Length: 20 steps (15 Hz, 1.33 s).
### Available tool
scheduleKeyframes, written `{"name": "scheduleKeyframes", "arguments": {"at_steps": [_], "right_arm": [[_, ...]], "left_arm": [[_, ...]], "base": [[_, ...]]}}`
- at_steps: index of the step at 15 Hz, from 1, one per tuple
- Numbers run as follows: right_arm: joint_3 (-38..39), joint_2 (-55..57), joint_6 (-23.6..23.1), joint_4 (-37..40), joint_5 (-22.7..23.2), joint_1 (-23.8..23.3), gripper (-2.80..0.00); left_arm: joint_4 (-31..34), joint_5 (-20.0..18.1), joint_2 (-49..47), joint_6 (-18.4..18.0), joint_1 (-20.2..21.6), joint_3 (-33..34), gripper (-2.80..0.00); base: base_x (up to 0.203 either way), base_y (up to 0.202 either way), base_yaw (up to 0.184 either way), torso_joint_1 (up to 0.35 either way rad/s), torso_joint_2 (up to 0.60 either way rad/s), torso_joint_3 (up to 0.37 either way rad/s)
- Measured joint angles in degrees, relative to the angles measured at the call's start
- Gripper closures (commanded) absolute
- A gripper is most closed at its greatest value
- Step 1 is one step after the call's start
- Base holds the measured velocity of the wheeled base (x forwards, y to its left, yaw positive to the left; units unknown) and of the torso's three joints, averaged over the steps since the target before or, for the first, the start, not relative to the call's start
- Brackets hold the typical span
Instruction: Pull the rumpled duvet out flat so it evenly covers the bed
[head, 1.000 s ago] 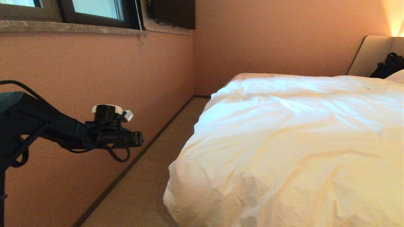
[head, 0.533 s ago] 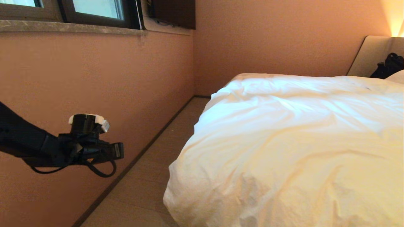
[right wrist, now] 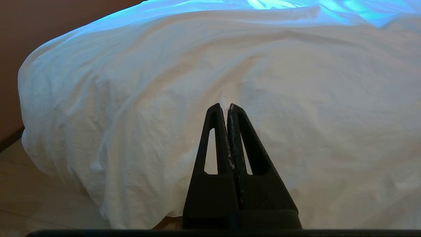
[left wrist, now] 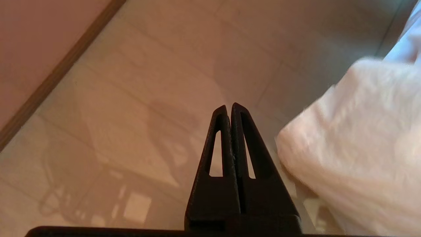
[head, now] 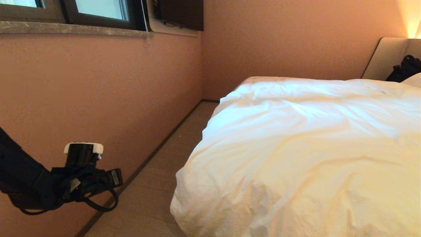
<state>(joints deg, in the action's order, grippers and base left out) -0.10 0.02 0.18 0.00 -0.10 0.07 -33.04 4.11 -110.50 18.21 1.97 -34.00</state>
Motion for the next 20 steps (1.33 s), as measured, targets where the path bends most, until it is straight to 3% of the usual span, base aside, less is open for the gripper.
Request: {"name": "scheduleKeyframes", "arguments": {"at_steps": [8,20], "right_arm": [[0.0,0.0,-0.01,0.0,0.02,0.02,0.0],[0.0,0.0,-0.01,0.0,0.02,0.02,0.0]], "left_arm": [[-0.83,-1.54,8.17,-0.08,-0.47,9.52,0.0],[-0.84,-10.35,18.68,-0.74,-1.68,16.06,0.0]], "base": [[0.0,0.0,0.0,0.0,0.0,0.0],[0.0,0.0,0.0,0.0,0.0,0.0]]}}
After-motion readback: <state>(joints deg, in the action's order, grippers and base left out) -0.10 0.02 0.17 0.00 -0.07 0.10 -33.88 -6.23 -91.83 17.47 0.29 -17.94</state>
